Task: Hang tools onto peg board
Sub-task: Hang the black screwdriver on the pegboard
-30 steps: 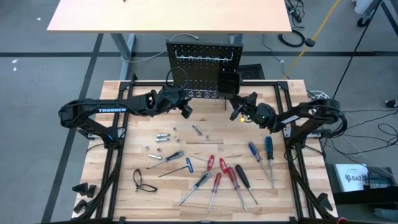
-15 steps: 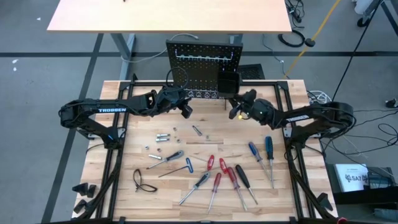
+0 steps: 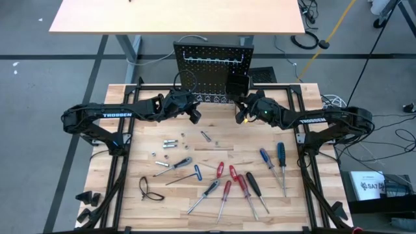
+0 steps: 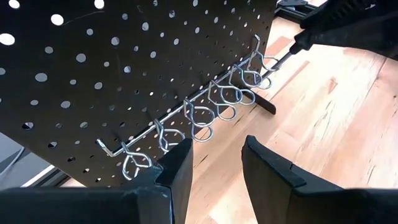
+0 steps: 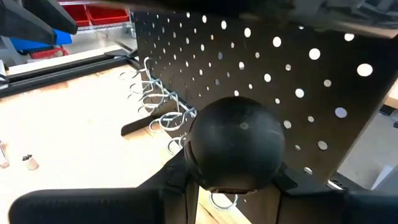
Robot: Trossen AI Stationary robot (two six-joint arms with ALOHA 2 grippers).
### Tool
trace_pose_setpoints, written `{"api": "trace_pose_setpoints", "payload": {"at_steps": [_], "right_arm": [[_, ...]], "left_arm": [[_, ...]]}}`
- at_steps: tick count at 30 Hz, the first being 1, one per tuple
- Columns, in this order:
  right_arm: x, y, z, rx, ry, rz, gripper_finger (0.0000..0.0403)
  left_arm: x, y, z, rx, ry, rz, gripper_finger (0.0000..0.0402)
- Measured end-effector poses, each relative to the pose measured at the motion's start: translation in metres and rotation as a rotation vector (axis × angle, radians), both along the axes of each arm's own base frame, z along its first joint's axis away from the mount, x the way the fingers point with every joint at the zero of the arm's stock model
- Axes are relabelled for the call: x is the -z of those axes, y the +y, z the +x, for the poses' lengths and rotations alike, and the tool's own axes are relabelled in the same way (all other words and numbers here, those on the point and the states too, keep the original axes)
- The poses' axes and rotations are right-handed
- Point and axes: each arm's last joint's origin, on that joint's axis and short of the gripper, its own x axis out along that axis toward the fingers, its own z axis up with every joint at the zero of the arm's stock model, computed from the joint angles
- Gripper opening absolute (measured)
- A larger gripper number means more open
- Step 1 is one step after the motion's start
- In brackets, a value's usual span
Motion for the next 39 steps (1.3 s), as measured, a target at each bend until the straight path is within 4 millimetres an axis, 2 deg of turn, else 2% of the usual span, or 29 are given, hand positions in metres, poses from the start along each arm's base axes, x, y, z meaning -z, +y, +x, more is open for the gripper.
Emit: {"api": "trace_pose_setpoints", "payload": {"at_steps": [12, 23, 32, 39], "right_arm": [[-0.011, 0.001, -0.010, 0.032, 0.017, -0.026, 0.0086], [-0.007, 0.001, -0.012, 0.012, 0.050, 0.017, 0.0086], [-0.020, -0.006, -0.003, 0.004, 0.148, 0.014, 0.0086], [-0.016, -0.009, 0.002, -0.019, 0.186, 0.063, 0.0086]], "left_arm": [[0.000, 0.000, 0.000, 0.002, 0.003, 0.002, 0.0138], [0.000, 0.000, 0.000, 0.002, 0.003, 0.003, 0.0138], [0.000, 0.000, 0.000, 0.002, 0.003, 0.003, 0.0138], [0.000, -0.001, 0.000, 0.005, 0.004, 0.003, 0.0138]]}}
